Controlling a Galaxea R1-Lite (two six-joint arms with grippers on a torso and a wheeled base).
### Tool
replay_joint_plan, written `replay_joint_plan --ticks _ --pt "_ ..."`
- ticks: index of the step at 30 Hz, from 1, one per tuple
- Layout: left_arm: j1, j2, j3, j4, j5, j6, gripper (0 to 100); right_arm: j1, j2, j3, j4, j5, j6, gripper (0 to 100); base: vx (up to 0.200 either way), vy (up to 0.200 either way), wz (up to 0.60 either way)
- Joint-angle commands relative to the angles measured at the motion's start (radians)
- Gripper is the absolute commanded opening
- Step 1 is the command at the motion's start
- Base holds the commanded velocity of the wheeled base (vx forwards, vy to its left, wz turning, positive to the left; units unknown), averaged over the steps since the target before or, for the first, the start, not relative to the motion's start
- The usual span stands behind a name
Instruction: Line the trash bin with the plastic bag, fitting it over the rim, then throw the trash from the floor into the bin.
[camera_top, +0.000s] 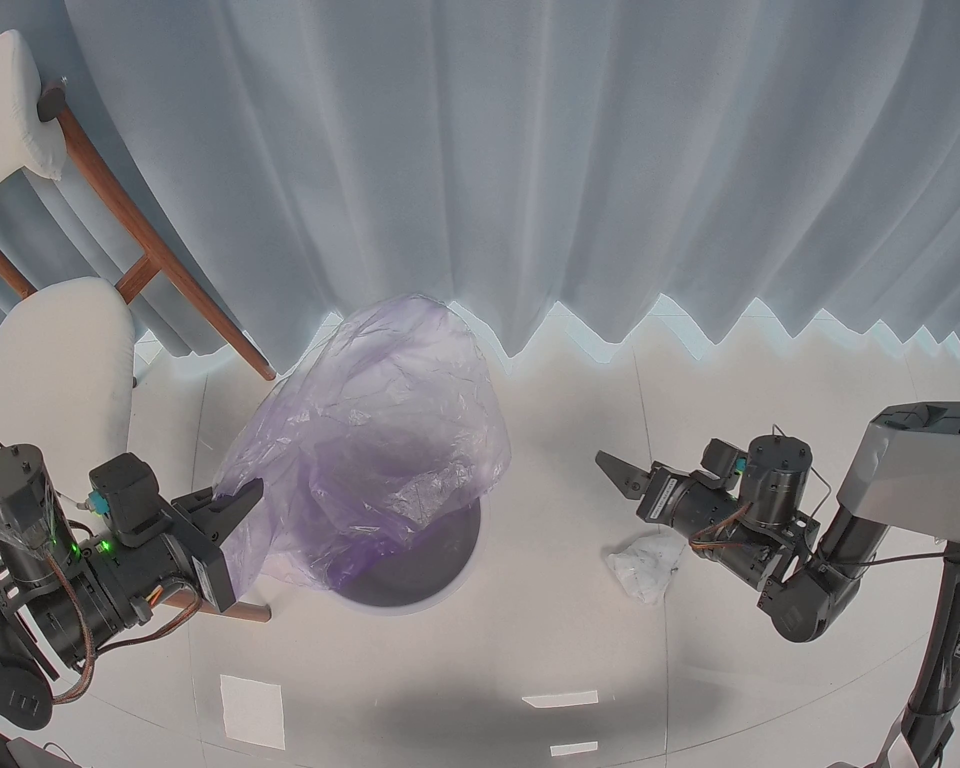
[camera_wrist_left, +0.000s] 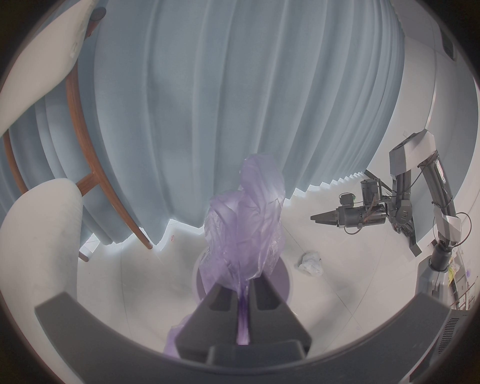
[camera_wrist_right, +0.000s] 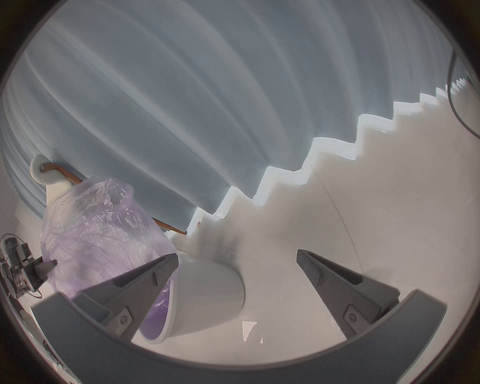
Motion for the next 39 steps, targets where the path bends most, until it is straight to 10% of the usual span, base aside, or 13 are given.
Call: replay_joint_plan --ticks 1,13,14,39 --pt "-0.002 -0.033 0.002 -0.001 0.0 0.0 0 0.033 0.023 -0.117 0.066 -0.004 -0.035 100 0.0 0.0 0.0" --pt "-0.014 -0.056 0.005 0.001 0.0 0.009 0 0.084 0.136 -0.384 0.149 -0.02 -0.133 100 0.0 0.0 0.0" --pt "-0.014 -0.056 0.002 0.001 0.0 0.008 0 0.089 0.142 -0.407 0.164 -0.02 -0.138 0 0.0 0.0 0.0" --pt "0.012 0.004 -0.018 -0.001 0.0 -0.026 0 0.497 0.221 -0.278 0.057 0.135 -0.282 0 0.0 0.0 0.0"
